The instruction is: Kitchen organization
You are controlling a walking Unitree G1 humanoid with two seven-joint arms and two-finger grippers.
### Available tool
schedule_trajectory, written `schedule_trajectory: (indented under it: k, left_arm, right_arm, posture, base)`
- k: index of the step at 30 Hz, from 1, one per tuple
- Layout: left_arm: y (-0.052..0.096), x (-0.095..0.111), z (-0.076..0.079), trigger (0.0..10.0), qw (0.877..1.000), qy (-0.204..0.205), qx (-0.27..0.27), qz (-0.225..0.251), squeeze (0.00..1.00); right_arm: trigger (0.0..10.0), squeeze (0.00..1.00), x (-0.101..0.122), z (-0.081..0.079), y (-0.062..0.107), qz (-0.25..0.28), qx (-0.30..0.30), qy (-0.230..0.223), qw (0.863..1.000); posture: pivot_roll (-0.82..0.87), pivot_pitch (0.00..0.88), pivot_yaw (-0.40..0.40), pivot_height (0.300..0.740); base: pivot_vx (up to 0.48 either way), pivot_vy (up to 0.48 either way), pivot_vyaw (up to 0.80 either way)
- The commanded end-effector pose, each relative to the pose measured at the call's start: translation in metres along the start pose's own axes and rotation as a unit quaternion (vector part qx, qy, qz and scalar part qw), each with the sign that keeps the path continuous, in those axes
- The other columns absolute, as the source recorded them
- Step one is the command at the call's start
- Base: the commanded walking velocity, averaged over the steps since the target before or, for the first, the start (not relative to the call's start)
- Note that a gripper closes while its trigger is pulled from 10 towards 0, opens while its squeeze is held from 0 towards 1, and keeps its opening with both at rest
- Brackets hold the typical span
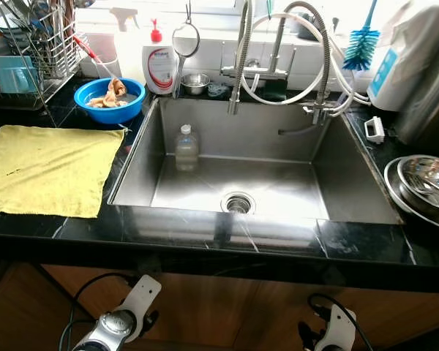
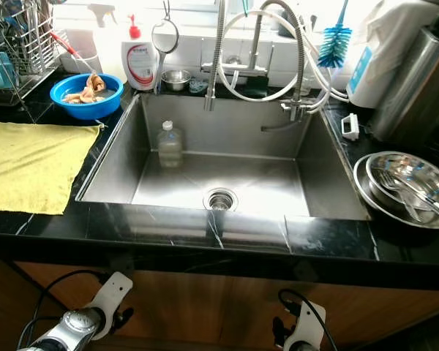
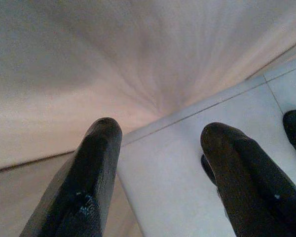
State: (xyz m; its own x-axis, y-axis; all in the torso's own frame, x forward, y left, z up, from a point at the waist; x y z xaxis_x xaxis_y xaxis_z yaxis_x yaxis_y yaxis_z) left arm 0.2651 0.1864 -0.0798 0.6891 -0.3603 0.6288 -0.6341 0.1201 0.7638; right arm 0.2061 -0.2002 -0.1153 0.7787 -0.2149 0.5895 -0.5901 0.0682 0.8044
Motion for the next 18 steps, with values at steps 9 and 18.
schedule_trajectory:
  k: [9, 18]
  left_arm:
    - [0.0029, -0.0119, -0.0054, 10.0, 1.0, -0.004, 0.007, -0.016, 0.0]
    - [0.002, -0.0084, -0.0045, 10.0, 1.0, -0.007, 0.008, -0.012, 0.0]
  right_arm:
    - [10.0, 0.0, -0.0074, 0.0083, 0.0027, 0.0, -0.006, 0.013, 1.0]
    - [10.0, 0.0, -0.0089, 0.01, 0.0034, 0.0, -0.005, 0.016, 1.0]
  posture:
    - [0.02, 0.0, -0.032, 0.74]
    - [0.01, 0.0, -0.034, 0.74]
  base:
    - [0.0, -0.297, 0.48]
    - [0.0, -0.091, 0.0]
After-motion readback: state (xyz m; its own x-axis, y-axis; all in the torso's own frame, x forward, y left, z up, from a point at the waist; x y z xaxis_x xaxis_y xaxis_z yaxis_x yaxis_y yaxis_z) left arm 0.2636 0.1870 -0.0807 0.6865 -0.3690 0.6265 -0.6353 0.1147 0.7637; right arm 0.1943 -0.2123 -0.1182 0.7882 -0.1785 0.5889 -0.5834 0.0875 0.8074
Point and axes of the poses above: a point about 5 cm out from each wrist's last joint towards the gripper, its own y axis pointing back from the gripper into the wrist, its own x axis along the axis of the wrist's last joint, z = x × y, the point moved 4 cm from there along -y, pointing out of the wrist towards the gripper, and after that the axes turned 9 degrees about y, right-handed, at the moved point
